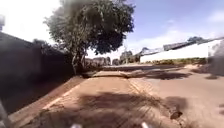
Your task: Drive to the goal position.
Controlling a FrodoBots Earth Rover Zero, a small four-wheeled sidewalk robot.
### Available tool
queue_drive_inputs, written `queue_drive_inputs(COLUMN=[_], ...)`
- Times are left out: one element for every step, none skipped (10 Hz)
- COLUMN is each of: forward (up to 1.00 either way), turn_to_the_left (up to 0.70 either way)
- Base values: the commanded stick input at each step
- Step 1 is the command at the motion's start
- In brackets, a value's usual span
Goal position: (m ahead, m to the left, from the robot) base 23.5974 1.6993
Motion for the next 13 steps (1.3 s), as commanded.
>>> queue_drive_inputs(forward=[0.59,0.59,0.59,0.59,0.59,0.59,0.59,0.59,0.59,0.59,0.59,0.59,0.59], turn_to_the_left=[0.0,0.0,0.0,0.0,0.0,0.0,0.0,0.0,0.0,0.0,0.0,0.0,0.0])
